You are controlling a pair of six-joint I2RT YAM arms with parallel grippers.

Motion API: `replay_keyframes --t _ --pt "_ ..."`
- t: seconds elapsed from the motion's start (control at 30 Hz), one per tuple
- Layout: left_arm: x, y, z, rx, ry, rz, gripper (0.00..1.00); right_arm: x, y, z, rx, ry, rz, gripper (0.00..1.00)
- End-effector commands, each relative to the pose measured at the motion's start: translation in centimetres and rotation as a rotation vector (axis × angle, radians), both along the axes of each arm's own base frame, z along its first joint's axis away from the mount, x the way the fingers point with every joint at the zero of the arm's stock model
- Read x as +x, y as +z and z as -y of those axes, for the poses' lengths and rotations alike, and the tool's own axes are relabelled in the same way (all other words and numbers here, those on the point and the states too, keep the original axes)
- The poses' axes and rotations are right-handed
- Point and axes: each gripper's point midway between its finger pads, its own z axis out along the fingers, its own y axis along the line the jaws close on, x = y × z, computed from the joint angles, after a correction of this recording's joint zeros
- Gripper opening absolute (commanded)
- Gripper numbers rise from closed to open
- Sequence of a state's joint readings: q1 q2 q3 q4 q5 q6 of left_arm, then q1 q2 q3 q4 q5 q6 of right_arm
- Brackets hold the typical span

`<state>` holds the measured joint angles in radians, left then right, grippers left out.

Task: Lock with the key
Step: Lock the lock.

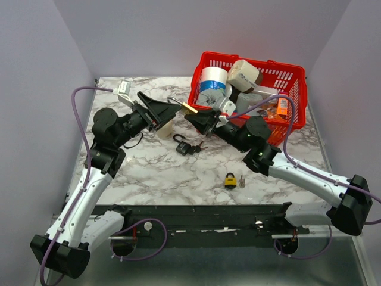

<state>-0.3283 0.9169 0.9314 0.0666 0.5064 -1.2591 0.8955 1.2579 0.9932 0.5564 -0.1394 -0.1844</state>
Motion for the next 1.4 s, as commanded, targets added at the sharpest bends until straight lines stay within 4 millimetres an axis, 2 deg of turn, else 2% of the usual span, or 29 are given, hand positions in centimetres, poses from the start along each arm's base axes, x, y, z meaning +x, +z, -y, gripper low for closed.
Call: replay_keyframes --t 0.0,0.17,0.33,0.43,0.53,0.67,0.9,1.2,1.37 --pt "0.2 1.6 -0.3 -0.078 0.021 0.021 0.99 -1.0 7.9 1.4 0.205 -0.018 0.16 0.01" --pt "0.3 3.3 0.0 -0.118 -0.009 0.089 0.99 -0.7 7.2 0.4 0.205 0.007 0.132 0.01" --pt "-0.6 4.6 0.5 -0.155 -0.051 0.159 0.99 -1.0 7.1 0.0 0.199 0.022 0.128 0.01" --pt "-0.3 4.5 0.6 -0.157 -0.049 0.141 0.99 -1.1 7.1 -0.4 0.2 0.028 0.128 0.01" --pt "0.4 3.3 0.7 -0.152 -0.036 0.077 0.98 -0.9 6.6 -0.8 0.191 0.03 0.117 0.01" --pt "0.3 3.3 0.9 -0.16 -0.041 0.078 0.97 -0.9 6.7 -1.0 0.192 0.031 0.114 0.01" --pt "-0.2 2.6 1.4 -0.142 -0.063 0.09 0.85 -1.1 6.7 -1.3 0.178 0.05 0.125 0.01" --pt "-0.6 2.4 1.6 -0.133 -0.065 0.094 0.85 -1.4 5.6 -1.7 0.144 0.072 0.095 0.01" --pt "-0.1 2.2 1.5 -0.127 -0.044 0.088 0.83 -1.6 5.3 -1.6 0.137 0.066 0.097 0.01"
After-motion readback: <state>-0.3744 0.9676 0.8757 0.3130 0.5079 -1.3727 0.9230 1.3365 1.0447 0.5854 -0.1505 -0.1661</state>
